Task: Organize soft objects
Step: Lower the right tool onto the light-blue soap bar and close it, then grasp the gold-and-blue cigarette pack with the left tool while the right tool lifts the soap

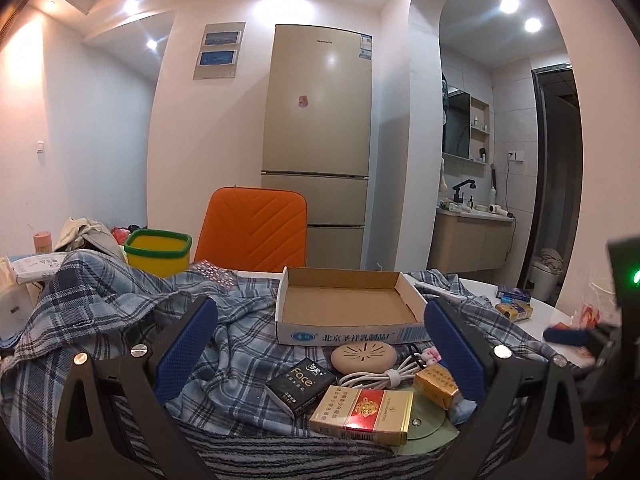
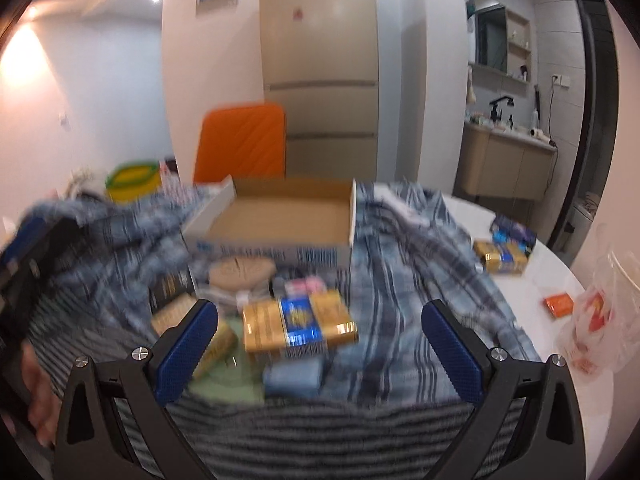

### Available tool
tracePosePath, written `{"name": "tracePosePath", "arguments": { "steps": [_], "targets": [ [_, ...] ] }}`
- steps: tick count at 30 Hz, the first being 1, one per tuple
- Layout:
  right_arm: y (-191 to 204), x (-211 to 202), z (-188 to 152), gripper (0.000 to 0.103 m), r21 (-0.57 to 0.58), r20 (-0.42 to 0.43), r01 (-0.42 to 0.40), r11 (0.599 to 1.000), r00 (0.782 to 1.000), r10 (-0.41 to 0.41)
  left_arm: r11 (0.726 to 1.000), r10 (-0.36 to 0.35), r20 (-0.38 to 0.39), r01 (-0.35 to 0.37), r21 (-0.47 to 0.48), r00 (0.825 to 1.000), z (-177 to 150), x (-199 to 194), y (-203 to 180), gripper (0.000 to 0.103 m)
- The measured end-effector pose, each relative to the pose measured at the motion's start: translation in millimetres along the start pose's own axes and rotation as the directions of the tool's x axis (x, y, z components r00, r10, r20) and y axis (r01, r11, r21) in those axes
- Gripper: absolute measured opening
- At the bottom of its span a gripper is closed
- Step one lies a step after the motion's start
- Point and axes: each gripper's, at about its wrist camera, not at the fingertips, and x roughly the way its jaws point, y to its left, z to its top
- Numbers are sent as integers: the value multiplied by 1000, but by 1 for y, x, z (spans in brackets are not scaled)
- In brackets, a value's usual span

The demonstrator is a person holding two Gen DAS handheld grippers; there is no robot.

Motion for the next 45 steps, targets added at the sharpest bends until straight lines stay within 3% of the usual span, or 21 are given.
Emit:
{"name": "tracePosePath", "arguments": {
  "steps": [3, 6, 9, 15, 19, 25, 30, 34, 38, 42, 43, 45],
  "targets": [
    [0, 12, -9, 103, 7, -71, -23, 1000, 997, 23, 1000, -1, 1, 1, 6, 1000, 0, -1, -1, 103],
    [5, 28, -15, 83, 0, -174, -48, 999, 984, 47, 1000, -6, -7, 6, 12, 1000, 0, 1, -3, 103],
    [12, 45, -18, 78, -7, -252, -83, 997, 964, 78, 999, -10, -27, 11, 32, 1000, -1, 4, -7, 103],
    [15, 71, -18, 62, 14, -352, -72, 997, 933, 73, 999, -20, -68, 23, 43, 998, -3, 13, -9, 103],
    [15, 79, -20, 49, 14, -375, -86, 996, 923, 84, 998, -49, -107, 54, 41, 993, -5, 19, -9, 96],
    [17, 73, -19, 42, 1, -342, -76, 997, 937, 72, 998, -56, -121, 59, 21, 991, -4, 21, -5, 96],
    [15, 43, -15, 41, -19, -217, -80, 997, 973, 74, 998, -60, -117, 61, 11, 991, -3, 19, -4, 96],
    [18, 20, -12, 41, -60, -127, -105, 993, 987, 97, 998, -64, -100, 65, 12, 993, -3, 14, -4, 96],
    [21, 13, -9, 41, -78, -99, -116, 990, 989, 108, 997, -79, -103, 81, 9, 992, -2, 14, -3, 96],
    [24, 17, -9, 41, -91, -129, -127, 988, 985, 115, 981, -183, -177, 190, 26, 967, 1, 18, -5, 96],
    [25, 19, -10, 41, -100, -147, -140, 985, 981, 124, 972, -218, -211, 232, 39, 953, 1, 20, -8, 96],
    [27, 20, -10, 41, -124, -182, -180, 976, 971, 156, 938, -300, -292, 336, 82, 908, 0, 26, -15, 96]
  ]
}}
